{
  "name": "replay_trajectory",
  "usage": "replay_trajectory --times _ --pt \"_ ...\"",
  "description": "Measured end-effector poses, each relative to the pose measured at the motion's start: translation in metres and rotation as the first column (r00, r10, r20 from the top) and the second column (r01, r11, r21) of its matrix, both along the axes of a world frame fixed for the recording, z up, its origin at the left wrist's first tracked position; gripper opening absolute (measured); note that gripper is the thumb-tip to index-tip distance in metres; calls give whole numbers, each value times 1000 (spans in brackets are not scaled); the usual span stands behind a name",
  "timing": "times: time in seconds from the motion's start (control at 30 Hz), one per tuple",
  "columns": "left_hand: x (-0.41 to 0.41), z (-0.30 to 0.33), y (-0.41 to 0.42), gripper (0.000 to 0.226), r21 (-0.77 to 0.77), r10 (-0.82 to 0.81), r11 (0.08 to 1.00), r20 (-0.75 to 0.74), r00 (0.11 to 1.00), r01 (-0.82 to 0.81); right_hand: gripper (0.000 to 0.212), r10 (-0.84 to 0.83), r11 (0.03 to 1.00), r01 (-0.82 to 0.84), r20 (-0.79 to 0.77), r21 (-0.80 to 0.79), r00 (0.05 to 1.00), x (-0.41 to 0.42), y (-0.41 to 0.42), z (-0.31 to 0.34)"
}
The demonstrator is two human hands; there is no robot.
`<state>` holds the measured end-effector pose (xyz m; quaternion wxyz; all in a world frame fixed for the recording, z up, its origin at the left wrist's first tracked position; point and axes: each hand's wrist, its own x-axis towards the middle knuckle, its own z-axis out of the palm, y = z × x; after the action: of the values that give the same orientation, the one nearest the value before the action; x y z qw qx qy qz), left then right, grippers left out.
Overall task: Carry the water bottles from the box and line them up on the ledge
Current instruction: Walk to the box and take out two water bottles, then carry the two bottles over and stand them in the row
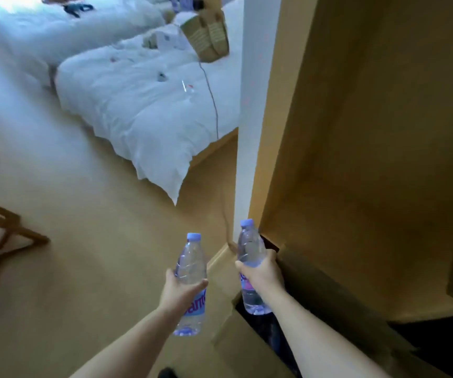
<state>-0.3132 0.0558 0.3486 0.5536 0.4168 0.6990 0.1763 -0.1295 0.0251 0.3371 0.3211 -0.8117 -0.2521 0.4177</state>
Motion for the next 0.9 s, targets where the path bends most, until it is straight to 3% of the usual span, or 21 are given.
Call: replay_trajectory --times 0.17,0.37,0.63,0.9 --pt "-80 54 45 54 164 164 973 4 987 -162 65 200 974 -213 153 75 968 -77 73 62" --pt "-201 105 102 56 244 288 932 -55 956 -267 70 460 867 -494 287 57 840 -198 158 105" --pt "-340 132 155 62 315 495 842 -132 859 -437 63 586 743 -657 350 127 731 -334 245 135" --pt "-396 119 233 61 314 693 704 -110 712 -637 60 644 670 -733 402 116 651 -414 329 124"
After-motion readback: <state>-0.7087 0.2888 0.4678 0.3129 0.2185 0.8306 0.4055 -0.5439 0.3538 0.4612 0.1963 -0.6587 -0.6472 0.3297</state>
